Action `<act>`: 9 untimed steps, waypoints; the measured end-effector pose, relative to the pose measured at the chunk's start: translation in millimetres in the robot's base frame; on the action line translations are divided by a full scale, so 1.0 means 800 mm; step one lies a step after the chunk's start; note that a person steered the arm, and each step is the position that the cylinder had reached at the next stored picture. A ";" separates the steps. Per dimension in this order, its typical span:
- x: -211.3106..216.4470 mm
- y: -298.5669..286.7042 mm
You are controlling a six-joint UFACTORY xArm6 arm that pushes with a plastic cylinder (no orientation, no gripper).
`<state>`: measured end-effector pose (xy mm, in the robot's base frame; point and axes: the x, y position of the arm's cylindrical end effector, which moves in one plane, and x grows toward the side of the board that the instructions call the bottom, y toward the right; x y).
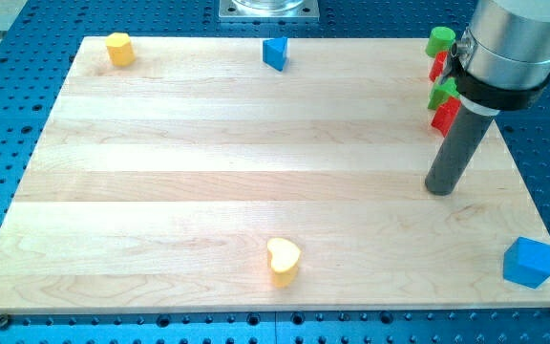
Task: Push the blue cube to the right of the heart
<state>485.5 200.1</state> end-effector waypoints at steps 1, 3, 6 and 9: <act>0.003 0.045; 0.027 0.136; 0.146 0.121; 0.130 0.018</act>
<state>589.6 214.1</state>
